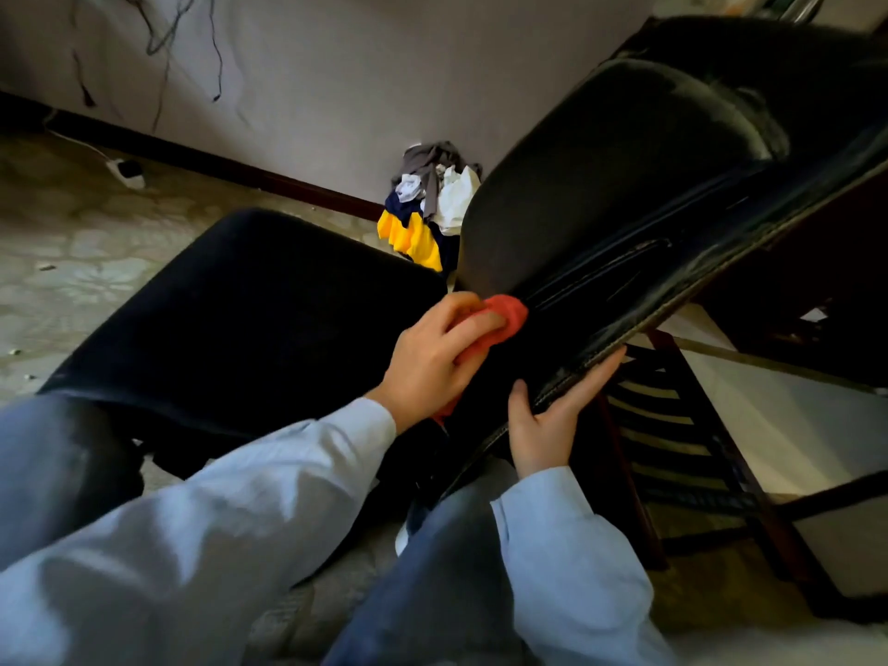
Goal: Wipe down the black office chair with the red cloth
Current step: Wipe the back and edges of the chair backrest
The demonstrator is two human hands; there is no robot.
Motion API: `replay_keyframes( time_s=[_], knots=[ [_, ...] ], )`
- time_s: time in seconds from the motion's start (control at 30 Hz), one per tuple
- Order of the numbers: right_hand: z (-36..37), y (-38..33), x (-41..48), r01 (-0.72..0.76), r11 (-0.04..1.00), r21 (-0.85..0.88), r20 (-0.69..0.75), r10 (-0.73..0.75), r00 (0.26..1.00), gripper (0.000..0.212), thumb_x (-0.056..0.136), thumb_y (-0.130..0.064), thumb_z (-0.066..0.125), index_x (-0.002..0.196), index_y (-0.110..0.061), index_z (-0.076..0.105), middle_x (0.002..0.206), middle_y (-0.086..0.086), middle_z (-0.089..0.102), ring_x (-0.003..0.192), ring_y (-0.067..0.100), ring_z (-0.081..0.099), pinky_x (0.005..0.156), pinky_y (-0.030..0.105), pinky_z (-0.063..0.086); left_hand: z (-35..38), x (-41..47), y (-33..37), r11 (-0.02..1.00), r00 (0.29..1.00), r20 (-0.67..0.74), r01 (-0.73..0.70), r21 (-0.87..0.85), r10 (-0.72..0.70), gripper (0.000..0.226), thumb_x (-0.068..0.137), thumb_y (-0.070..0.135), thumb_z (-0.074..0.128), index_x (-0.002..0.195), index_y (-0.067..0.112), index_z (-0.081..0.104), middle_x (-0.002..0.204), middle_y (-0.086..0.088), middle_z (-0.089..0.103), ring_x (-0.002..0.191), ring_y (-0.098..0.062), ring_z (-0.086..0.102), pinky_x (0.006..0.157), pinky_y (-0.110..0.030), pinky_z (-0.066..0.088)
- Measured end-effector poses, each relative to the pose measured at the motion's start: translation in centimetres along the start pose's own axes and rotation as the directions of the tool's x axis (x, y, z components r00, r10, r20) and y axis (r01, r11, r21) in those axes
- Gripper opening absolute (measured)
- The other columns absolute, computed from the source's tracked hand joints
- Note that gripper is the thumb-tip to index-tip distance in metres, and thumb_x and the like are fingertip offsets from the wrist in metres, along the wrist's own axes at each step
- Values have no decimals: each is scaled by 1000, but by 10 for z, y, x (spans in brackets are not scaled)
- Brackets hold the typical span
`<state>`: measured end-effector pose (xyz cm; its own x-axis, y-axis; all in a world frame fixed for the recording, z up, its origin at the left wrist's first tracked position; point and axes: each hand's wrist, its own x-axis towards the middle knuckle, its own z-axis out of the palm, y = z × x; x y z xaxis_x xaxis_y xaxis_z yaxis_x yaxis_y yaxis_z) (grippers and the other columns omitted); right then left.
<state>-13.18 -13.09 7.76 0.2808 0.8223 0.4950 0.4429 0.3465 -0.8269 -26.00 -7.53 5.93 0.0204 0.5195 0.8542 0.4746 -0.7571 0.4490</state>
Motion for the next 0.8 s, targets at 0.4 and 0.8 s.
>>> replay_keyframes(
  time_s=[0.4, 0.8],
  knots=[
    [0, 2, -1, 29, 999, -28, -10, -29, 1000, 99, 83, 15, 52, 131, -45, -11, 140, -17, 9, 124, -12, 19, 96, -4, 24, 20, -74, -34, 998, 987, 155, 33, 46, -40, 23, 100, 32, 33, 113, 17, 46, 113, -3, 43, 91, -25, 52, 66, -38, 54],
    [3, 4, -7, 72, 997, -21, 20, -71, 997, 99, 84, 15, 52, 134, -36, -15, 137, -29, 5, 129, -10, 18, 104, 4, 24, 6, -102, -33, 691, 700, -93, 659, -296, -708, 23, 88, 18, 51, 108, 29, 46, 104, 0, 50, 93, -2, 49, 85, -15, 39]
  ],
)
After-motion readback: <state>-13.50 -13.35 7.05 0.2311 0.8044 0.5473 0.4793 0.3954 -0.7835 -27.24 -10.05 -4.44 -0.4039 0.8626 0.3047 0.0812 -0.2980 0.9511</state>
